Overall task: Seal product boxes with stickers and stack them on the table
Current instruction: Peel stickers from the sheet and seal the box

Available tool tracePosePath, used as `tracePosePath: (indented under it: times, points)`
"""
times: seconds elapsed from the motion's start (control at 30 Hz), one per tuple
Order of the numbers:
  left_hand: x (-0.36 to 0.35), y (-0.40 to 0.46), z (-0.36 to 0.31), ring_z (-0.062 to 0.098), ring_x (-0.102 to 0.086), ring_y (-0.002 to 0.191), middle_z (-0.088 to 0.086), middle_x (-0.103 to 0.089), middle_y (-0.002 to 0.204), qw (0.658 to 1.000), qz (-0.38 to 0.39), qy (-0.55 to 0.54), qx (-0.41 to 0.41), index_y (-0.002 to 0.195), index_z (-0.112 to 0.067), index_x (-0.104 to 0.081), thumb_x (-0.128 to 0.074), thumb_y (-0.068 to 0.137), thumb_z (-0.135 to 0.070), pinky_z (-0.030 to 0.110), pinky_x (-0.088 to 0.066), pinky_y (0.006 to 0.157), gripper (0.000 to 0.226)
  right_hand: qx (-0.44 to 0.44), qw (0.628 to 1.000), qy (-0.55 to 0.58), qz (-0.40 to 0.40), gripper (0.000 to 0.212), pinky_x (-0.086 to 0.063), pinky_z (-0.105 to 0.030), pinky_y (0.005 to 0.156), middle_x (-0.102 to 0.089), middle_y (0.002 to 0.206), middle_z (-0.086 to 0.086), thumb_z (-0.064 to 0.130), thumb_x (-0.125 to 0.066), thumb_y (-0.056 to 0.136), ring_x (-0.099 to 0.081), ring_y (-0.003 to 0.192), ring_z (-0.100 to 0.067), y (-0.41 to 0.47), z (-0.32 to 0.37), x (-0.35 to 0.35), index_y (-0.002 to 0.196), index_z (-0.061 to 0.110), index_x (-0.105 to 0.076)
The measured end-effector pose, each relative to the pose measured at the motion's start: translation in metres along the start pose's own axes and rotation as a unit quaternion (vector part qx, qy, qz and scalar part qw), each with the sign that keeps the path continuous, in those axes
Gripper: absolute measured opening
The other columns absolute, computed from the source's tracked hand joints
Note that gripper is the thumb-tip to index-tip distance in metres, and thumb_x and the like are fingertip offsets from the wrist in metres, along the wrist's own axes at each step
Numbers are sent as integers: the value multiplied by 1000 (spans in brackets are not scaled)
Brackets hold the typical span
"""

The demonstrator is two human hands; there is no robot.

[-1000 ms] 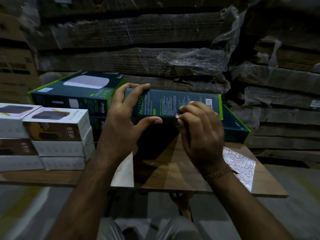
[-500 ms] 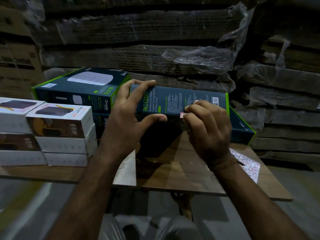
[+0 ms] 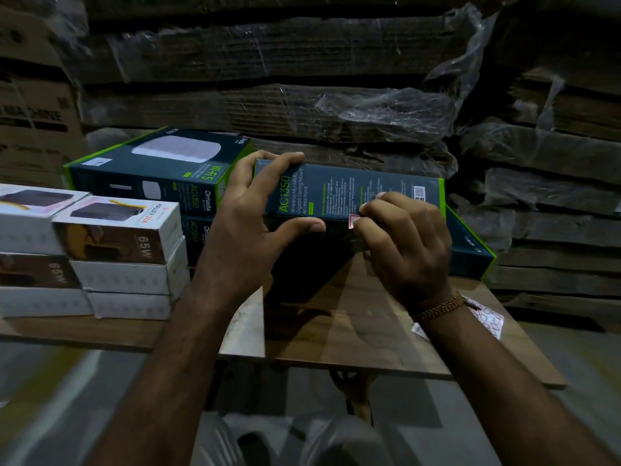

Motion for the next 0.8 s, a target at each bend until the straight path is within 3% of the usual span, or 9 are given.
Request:
tracePosePath:
  times: [0.3, 0.53, 0.67, 0.8]
  points:
    - [0, 0, -1, 15, -45, 141, 6, -44, 151, 1000, 3, 0, -2, 157, -24, -50, -78, 84, -54, 9, -38, 112, 83, -8, 1000, -8, 9, 28, -51, -45, 87, -76, 110, -17, 3, -80, 92, -67, 110, -34, 0, 1, -1, 115, 8, -66]
    - [-1, 2, 1, 16, -44, 142, 6, -44, 151, 1000, 3, 5, -3, 156, -25, -50, -75, 84, -60, 10, -38, 112, 84, -31, 999, -1, 43, 17, -51, -49, 90, -74, 113, -20, 5, -79, 91, -70, 110, -39, -1, 0, -3, 108, 2, -78]
    - [-2, 2, 1, 16, -45, 142, 5, -44, 151, 1000, 0, 5, -2, 157, -26, -50, -75, 84, -60, 16, -40, 115, 84, -49, 996, 25, 66, 21, -51, -51, 94, -73, 117, -21, 14, -70, 96, -68, 115, -40, -3, -2, -3, 109, -1, -79]
    - [-2, 2, 0, 16, -46, 141, 5, -45, 149, 1000, -4, 3, -8, 156, -25, -51, -74, 84, -61, 23, -42, 116, 84, -115, 990, 69, 50, 21, -51, -52, 96, -74, 113, -18, 14, -64, 102, -69, 114, -39, -1, -8, 0, 104, 0, -79]
Point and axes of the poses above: each hand's wrist, its own y-axis towards the middle knuckle, its own x-axis out of the back of the hand, z = x × y, the point moved 9 cm from there along y, towards the middle knuckle
